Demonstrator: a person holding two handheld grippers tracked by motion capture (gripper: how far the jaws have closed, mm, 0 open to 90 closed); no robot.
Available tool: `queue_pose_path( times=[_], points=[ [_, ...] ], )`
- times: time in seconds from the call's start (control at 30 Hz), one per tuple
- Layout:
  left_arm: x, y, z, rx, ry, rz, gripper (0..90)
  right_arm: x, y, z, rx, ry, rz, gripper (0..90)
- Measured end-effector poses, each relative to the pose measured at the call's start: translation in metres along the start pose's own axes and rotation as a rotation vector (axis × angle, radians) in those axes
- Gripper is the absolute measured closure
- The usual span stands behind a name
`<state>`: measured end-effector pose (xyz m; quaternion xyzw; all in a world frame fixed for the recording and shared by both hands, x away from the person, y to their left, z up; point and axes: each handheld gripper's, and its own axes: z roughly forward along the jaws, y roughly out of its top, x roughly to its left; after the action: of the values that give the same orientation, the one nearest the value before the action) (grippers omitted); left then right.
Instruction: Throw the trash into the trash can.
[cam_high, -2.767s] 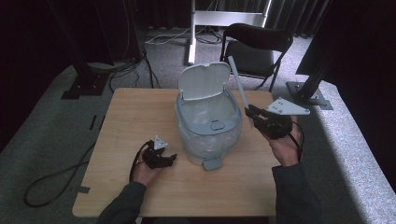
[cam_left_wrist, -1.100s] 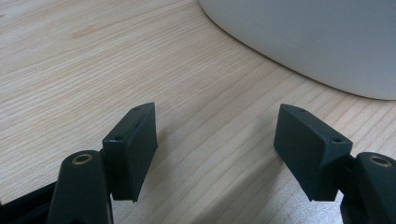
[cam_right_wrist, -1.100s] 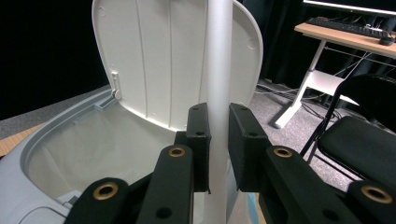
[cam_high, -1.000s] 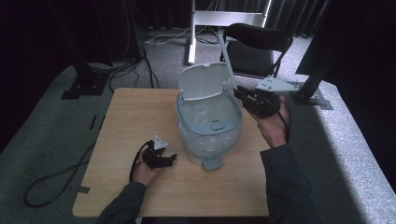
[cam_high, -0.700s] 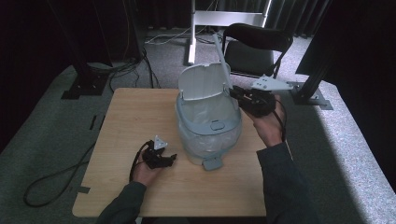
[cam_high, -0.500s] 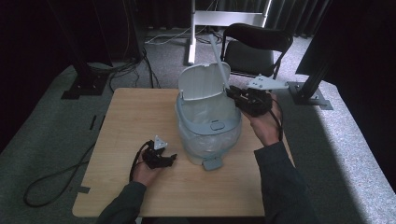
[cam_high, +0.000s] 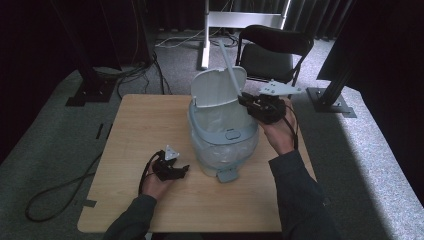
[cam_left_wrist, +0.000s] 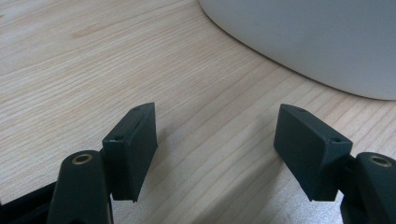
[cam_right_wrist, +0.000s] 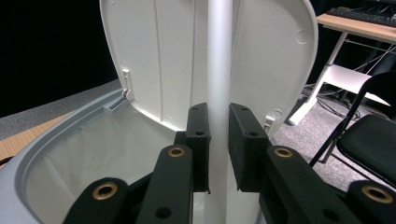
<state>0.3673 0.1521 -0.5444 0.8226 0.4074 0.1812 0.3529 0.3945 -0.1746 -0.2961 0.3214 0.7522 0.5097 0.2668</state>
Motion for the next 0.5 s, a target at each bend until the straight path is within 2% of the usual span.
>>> queue_pose_path(
  times=[0.5],
  points=[
    [0.0000, 0.0000, 0.0000, 0.000, -0.001, 0.000, 30.2, 0.0007, 0.0008, 0.0049, 0.010, 0.005, -0.002, 78.4]
  ],
)
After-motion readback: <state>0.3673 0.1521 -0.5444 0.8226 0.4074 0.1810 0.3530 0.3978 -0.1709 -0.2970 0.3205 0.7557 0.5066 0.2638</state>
